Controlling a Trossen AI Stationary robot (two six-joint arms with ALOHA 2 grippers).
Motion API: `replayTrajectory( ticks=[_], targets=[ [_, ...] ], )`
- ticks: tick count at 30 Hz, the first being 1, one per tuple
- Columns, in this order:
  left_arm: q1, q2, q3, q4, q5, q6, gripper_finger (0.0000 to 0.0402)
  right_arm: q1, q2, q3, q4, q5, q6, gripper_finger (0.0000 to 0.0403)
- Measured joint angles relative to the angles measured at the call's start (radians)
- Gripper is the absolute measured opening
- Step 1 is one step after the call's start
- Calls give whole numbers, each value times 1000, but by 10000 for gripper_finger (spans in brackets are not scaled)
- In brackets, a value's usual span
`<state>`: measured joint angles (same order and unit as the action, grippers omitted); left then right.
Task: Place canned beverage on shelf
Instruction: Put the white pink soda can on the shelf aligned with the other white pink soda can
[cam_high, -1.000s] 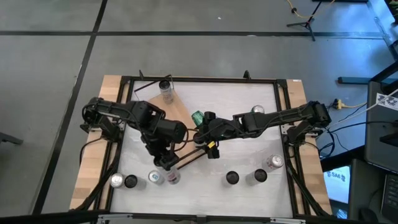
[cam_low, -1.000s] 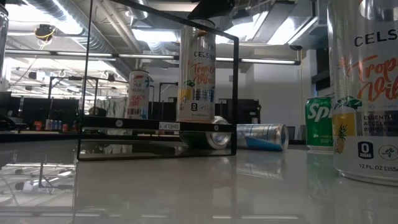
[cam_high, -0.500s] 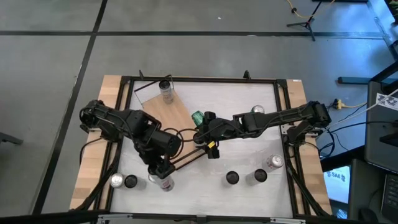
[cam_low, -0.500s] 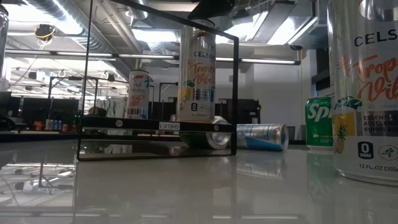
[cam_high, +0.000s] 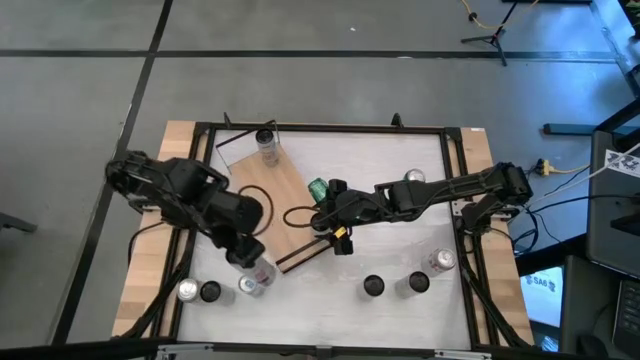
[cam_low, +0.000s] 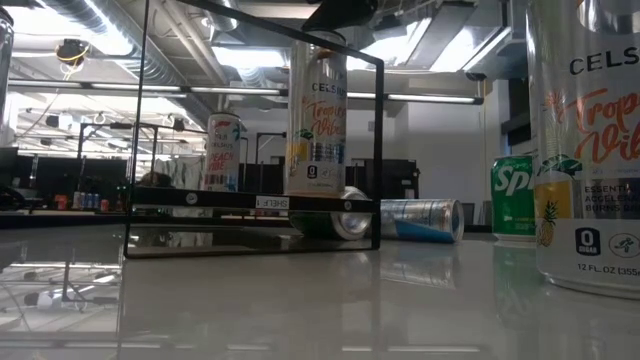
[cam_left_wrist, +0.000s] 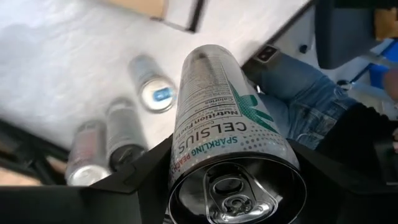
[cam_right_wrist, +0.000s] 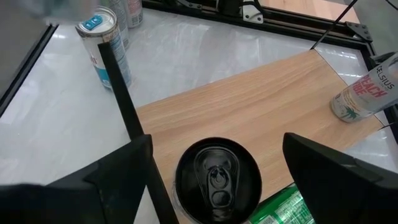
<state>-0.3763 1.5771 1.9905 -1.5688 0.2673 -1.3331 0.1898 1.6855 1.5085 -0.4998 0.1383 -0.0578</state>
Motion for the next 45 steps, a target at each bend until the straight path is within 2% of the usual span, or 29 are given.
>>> replayTrajectory(
  ticks=[6,10,14,18,30,37,45],
  targets=[
    [15,-148,-224,-3,-30,24,243,0,0,0,1,0,0,353],
    [63,-258,-364,-6,-71,63,243,0,0,0,2,0,0,353],
    [143,-340,-449,-4,-152,168,243,0,0,0,3,0,0,353],
    [260,-367,-477,-3,-217,342,243,0,0,0,5,0,0,353],
    [694,-266,-477,-1,-264,1018,243,0,0,0,13,0,0,353],
    [872,-162,-477,-2,-269,1261,243,0,0,0,30,0,0,353],
    [971,-37,-477,0,-314,1461,243,0,0,0,29,5,0,353]
  ],
)
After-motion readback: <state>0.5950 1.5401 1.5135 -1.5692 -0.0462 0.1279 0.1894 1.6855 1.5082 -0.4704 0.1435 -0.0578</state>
